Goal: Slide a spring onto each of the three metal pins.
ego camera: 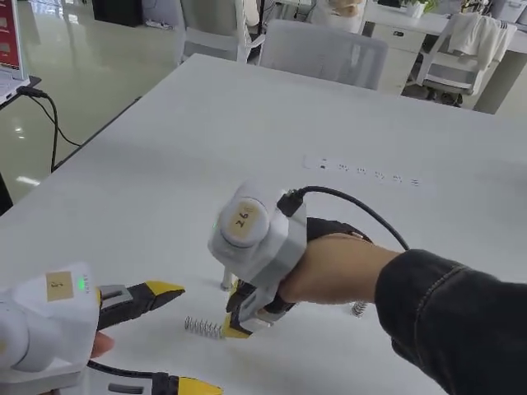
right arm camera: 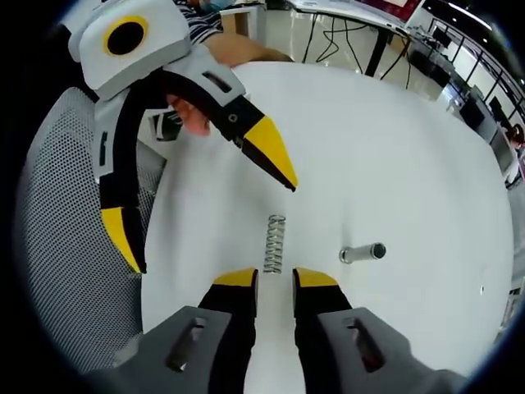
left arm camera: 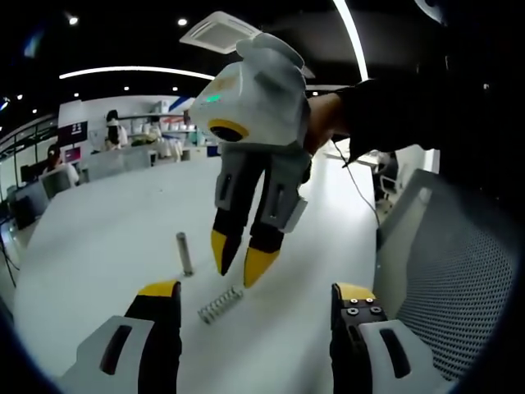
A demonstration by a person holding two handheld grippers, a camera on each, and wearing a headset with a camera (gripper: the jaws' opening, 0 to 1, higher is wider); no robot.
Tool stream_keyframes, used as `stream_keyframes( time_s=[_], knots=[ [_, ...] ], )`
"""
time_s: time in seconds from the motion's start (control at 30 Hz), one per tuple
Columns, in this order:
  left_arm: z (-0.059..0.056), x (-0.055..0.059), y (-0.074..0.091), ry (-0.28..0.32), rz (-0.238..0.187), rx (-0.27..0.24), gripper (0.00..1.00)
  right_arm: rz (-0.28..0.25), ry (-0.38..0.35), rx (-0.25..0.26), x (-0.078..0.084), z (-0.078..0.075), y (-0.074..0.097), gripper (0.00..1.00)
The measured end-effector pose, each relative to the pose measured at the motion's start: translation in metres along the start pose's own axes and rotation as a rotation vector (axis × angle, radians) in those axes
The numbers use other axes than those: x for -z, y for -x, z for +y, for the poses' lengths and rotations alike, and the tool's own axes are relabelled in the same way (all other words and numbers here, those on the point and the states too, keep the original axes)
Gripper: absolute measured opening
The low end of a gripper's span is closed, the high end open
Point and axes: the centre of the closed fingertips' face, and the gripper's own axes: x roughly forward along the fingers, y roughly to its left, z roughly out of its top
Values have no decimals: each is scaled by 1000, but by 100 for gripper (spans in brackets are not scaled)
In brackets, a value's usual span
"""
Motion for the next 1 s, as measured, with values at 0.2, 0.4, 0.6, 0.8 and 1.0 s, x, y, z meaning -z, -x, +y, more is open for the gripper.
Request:
stream_keyframes(
  time_s=[0.2,0.4,0.6,0.8,1.0],
  knots=[
    [1,1,0,0,3,-1,70,-16,-31,-9,-1,1,-8,13],
    [1,0,-1,1,2,1,70,4,-22,0,1,2,-16,13],
    [1,2,-1,7,2,0,70,13,-25,7,2,2,-22,12],
    [2,3,-1,10,2,0,69,22,-24,23,3,1,-23,9],
    [0,2,-3,7,2,6,69,14,-58,32,2,0,-23,8]
  ],
)
